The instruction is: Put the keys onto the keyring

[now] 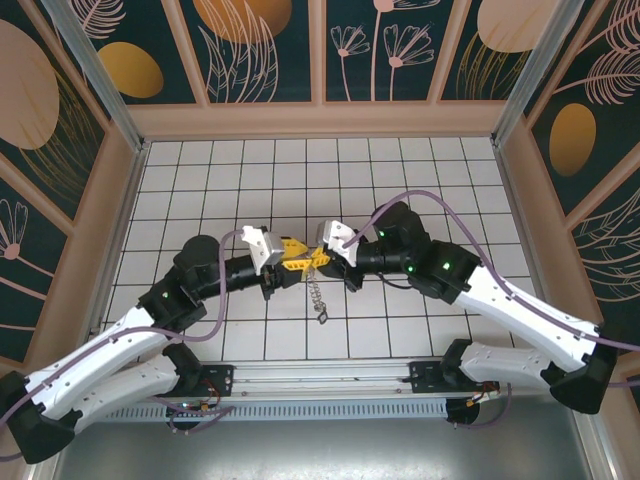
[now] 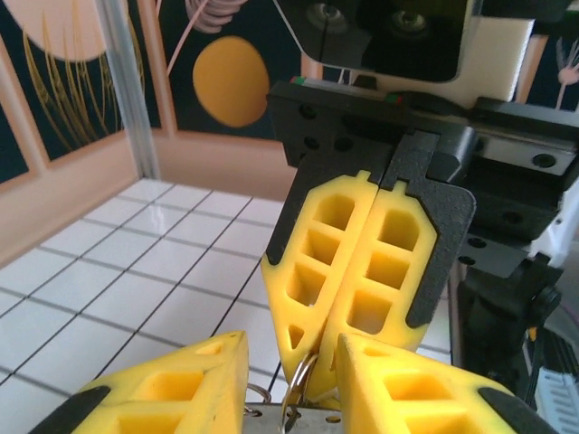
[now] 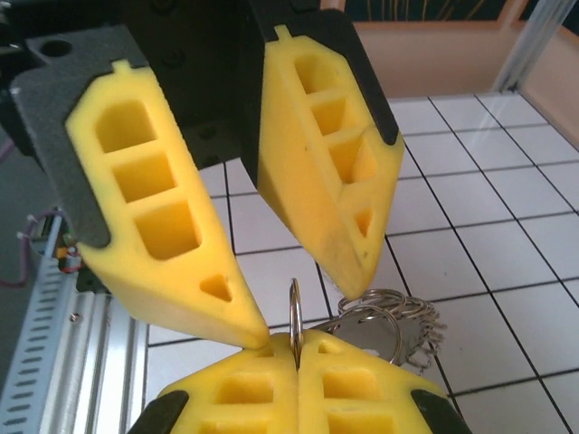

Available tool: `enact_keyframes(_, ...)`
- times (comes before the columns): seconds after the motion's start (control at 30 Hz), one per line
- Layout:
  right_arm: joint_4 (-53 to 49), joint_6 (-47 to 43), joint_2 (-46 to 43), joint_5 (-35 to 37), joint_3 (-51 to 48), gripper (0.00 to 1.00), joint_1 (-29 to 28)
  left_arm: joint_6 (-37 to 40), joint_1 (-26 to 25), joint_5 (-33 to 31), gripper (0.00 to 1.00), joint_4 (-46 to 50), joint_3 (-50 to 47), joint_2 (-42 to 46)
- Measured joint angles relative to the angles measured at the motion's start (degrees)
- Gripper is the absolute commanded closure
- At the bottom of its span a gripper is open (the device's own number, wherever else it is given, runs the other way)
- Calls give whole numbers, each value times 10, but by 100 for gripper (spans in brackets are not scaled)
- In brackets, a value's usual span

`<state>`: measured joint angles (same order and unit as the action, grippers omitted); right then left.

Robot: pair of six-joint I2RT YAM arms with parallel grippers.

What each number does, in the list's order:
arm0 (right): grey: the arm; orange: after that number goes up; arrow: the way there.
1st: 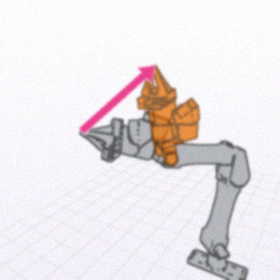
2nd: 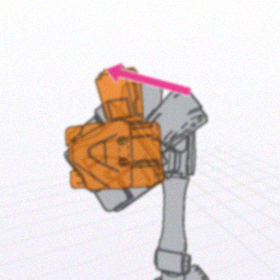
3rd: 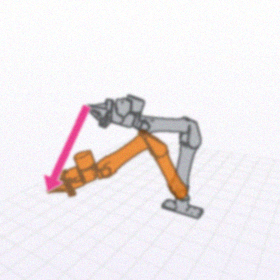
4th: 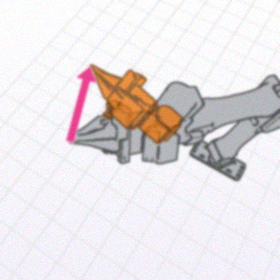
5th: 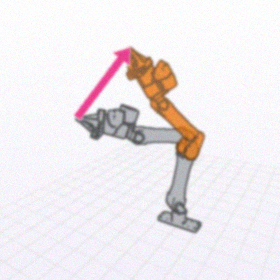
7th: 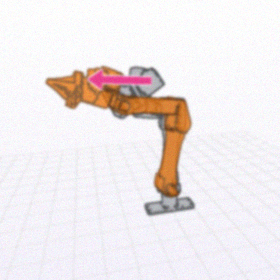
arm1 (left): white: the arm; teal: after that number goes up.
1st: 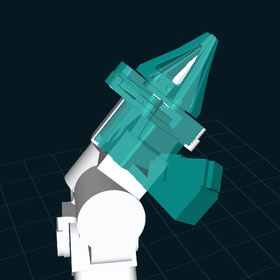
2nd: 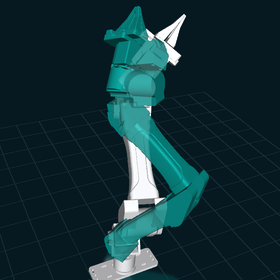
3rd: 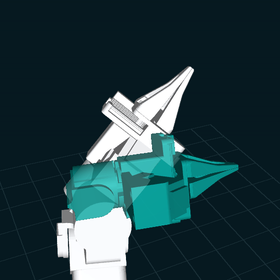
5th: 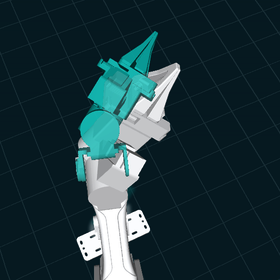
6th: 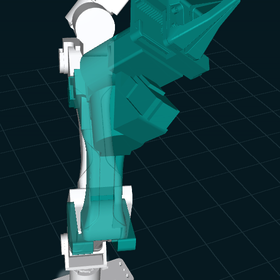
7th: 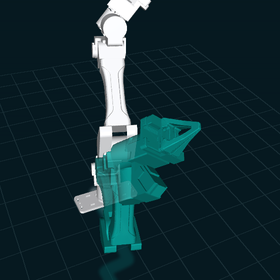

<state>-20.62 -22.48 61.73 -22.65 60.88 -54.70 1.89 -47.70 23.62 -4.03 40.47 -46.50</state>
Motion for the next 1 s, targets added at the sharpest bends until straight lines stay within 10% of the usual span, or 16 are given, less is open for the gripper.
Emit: enact_keyframes(1.0, -59, -33, 5, -2, 2, 100, 3, 46, -9, 6, 92, 42, 6, -32)
